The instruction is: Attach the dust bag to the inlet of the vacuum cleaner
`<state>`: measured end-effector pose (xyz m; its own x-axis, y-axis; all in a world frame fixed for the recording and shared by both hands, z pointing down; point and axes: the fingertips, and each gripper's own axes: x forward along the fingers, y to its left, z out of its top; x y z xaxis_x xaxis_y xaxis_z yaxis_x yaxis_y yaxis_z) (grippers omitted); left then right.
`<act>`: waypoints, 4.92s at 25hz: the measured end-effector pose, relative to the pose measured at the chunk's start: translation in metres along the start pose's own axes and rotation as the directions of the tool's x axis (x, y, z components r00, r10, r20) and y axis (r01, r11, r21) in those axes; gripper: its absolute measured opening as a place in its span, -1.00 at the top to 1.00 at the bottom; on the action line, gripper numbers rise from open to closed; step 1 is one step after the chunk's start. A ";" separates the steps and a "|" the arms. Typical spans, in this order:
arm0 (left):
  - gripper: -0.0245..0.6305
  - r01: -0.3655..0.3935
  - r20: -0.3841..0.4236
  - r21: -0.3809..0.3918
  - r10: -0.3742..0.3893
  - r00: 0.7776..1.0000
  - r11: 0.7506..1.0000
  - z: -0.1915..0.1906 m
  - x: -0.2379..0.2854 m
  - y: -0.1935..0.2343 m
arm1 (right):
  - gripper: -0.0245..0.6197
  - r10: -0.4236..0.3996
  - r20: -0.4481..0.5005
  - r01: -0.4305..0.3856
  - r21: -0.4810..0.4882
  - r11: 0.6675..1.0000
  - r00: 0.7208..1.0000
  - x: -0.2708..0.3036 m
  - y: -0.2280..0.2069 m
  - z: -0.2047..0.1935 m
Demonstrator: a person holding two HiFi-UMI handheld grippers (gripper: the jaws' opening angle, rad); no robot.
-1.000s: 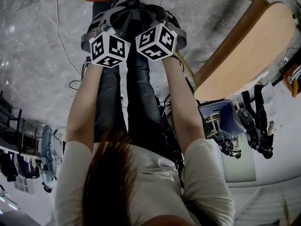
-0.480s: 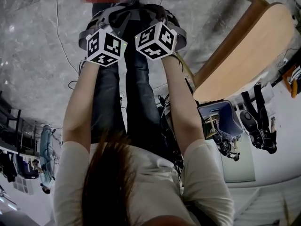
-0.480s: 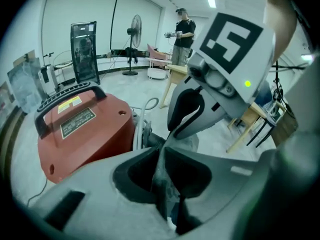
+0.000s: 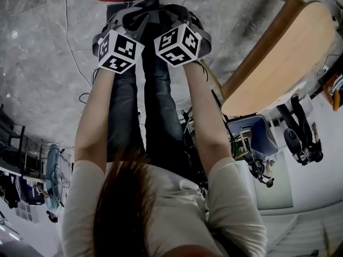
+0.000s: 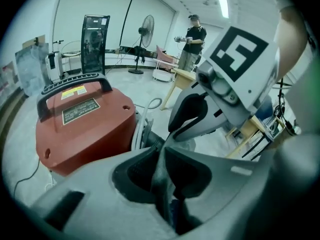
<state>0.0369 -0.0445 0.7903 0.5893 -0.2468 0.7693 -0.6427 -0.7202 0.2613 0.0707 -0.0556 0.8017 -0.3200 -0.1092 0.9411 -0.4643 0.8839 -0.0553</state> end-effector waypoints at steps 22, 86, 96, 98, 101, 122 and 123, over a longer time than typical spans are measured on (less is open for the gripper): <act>0.68 0.102 -0.080 -0.127 -0.112 0.990 0.987 -0.005 0.003 0.004 | 0.71 0.140 0.017 -0.141 0.136 0.981 0.990 -0.001 0.001 0.000; 0.87 -0.234 0.460 -0.305 0.358 0.813 0.923 0.280 -0.306 -0.041 | 0.92 -0.181 0.573 -0.027 0.334 0.942 0.799 -0.405 -0.051 0.169; 0.87 -0.258 0.554 -0.282 0.376 0.742 0.924 0.331 -0.352 -0.057 | 0.92 -0.249 0.662 -0.021 0.372 0.928 0.707 -0.473 -0.058 0.177; 0.87 -0.272 0.568 -0.265 0.378 0.731 0.925 0.338 -0.361 -0.061 | 0.92 -0.256 0.681 -0.024 0.372 0.928 0.686 -0.487 -0.058 0.178; 0.87 -0.304 0.580 -0.237 0.386 0.717 0.923 0.341 -0.373 -0.063 | 0.92 -0.262 0.700 -0.019 0.367 0.930 0.664 -0.501 -0.057 0.180; 0.87 -0.367 0.726 -0.093 0.315 0.611 0.925 0.377 -0.457 -0.117 | 0.92 -0.322 0.819 0.004 0.364 0.931 0.476 -0.587 -0.029 0.165; 0.87 -0.370 0.731 -0.086 0.311 0.607 0.925 0.378 -0.457 -0.119 | 0.92 -0.323 0.822 0.008 0.362 0.932 0.470 -0.589 -0.029 0.163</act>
<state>0.0292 -0.0907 0.1868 0.5162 -0.8478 0.1219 -0.8546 -0.5193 0.0077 0.1383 -0.0908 0.1947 -0.6789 -0.7103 0.1859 -0.7342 0.6588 -0.1643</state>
